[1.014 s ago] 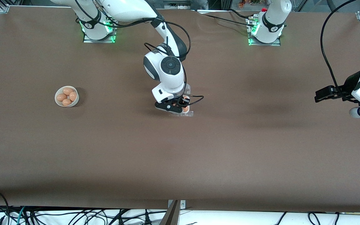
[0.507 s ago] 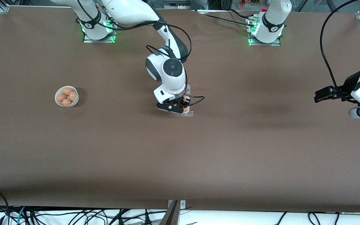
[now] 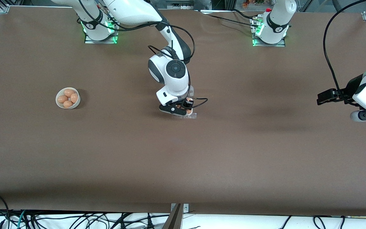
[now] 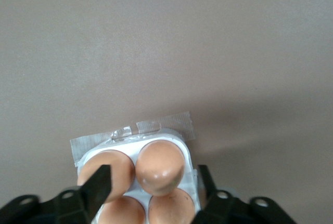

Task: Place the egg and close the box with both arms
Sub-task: 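Lower the egg into the empty slot and open the right gripper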

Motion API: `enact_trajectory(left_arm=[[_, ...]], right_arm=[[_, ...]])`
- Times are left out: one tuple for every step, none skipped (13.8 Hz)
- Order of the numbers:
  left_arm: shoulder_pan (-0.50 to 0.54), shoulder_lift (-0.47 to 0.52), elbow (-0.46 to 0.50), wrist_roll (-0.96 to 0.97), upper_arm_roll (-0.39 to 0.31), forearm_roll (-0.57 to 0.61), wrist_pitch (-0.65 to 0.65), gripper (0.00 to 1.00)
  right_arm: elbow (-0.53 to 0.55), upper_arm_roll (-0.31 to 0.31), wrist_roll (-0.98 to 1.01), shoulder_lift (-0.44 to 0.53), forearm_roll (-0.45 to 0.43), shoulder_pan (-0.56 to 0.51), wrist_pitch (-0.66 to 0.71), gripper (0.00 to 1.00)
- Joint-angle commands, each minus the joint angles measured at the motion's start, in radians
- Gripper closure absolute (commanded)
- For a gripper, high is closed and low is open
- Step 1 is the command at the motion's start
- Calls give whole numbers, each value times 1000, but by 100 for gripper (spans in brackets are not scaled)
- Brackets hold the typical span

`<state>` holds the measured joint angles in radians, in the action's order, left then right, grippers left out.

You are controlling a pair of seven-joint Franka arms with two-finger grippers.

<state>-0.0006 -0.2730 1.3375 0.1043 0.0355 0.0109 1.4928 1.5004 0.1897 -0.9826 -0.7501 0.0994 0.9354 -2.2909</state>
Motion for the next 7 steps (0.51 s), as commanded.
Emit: enact_trajectory(left_arm=[[-10,-9,-15,-12,-5,-23,-11,3],[-10,-9,-15,-12,-5,-23,-11,4],[-12,-9,-15,-11,-5,-26,-11,7],[-13,-12,-14,-5,-3,-38,-11,10],[-19,-14,-15,-3,-5,-58,-11,18],[-19,-14,-14,-2,-5,-77,-11,29],[-24,-15,-11,2,-3,-101,-13,40]], right_arm=[[-31,10,7,-9,13,5,1,0],[-31,11,12,-6,13,-1,2,0],[-31,14,37,-3,13,-10,7,0],[-31,13,83,5,14,-33,7,0],[-31,11,119,18,16,-49,11,0],[-31,11,145,40,23,-65,24,0],[-31,13,166,54,43,-87,48,0]])
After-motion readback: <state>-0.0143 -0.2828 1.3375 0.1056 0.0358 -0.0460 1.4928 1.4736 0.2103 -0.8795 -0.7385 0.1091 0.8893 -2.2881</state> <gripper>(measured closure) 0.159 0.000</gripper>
